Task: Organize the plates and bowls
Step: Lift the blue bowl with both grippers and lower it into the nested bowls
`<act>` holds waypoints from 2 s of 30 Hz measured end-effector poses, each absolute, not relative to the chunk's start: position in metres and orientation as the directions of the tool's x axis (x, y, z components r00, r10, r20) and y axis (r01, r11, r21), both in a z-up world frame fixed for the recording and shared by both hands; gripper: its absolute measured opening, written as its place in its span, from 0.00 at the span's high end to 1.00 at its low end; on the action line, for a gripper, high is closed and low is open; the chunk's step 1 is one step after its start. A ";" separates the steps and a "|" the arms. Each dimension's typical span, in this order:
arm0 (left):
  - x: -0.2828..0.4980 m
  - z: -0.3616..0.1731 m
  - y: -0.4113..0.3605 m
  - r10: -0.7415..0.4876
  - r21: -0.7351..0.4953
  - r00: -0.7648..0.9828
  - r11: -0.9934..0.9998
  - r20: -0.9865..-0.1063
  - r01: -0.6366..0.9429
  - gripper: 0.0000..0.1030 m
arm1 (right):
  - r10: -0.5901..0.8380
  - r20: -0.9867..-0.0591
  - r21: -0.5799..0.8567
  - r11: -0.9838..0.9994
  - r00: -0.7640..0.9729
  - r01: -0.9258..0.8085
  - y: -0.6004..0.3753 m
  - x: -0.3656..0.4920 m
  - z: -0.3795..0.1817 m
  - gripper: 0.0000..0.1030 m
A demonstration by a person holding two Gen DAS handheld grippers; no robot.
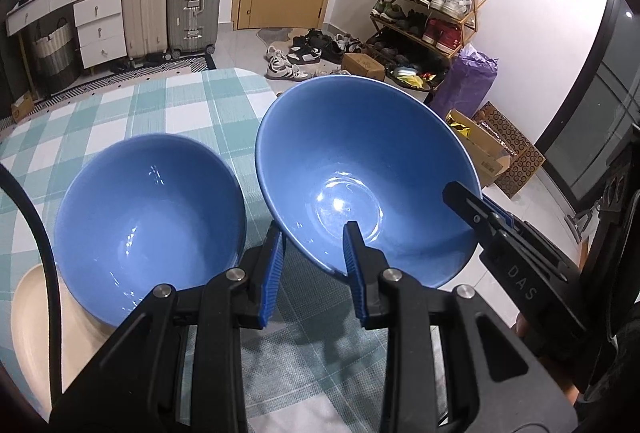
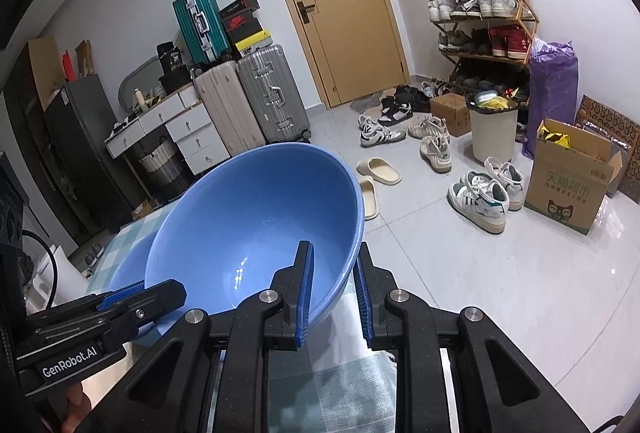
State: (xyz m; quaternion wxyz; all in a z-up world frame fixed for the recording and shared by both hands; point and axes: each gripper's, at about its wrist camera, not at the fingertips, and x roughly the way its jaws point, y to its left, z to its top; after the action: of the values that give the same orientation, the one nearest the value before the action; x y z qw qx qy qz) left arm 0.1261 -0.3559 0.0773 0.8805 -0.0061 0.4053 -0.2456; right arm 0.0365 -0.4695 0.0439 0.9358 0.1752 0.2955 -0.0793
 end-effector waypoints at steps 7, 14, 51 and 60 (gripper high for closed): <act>0.114 0.098 -0.352 -0.443 -0.195 0.569 0.875 -0.692 0.444 0.74 | -0.053 -0.556 0.276 0.930 0.829 0.244 -0.465 0.028 0.059 0.80; 0.105 0.117 -0.344 -0.445 -0.191 0.586 0.876 -0.677 0.444 0.74 | -0.048 -0.529 0.274 0.935 0.847 0.224 -0.454 0.021 0.075 0.80; 0.052 0.168 -0.253 -0.396 -0.191 0.668 0.913 -0.630 0.361 0.74 | 0.074 -0.487 0.264 0.962 0.870 0.065 -0.380 0.025 0.099 0.79; 0.058 0.155 -0.233 -0.382 -0.211 0.663 0.922 -0.644 0.326 0.74 | 0.104 -0.501 0.258 0.966 0.859 0.033 -0.361 0.037 0.091 0.78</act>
State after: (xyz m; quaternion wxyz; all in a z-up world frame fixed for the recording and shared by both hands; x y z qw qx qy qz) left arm 0.0577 -0.2329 0.1551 0.9110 -0.0387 0.3619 -0.1942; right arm 0.0366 -0.3610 0.0909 0.9554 0.1297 0.2647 0.0185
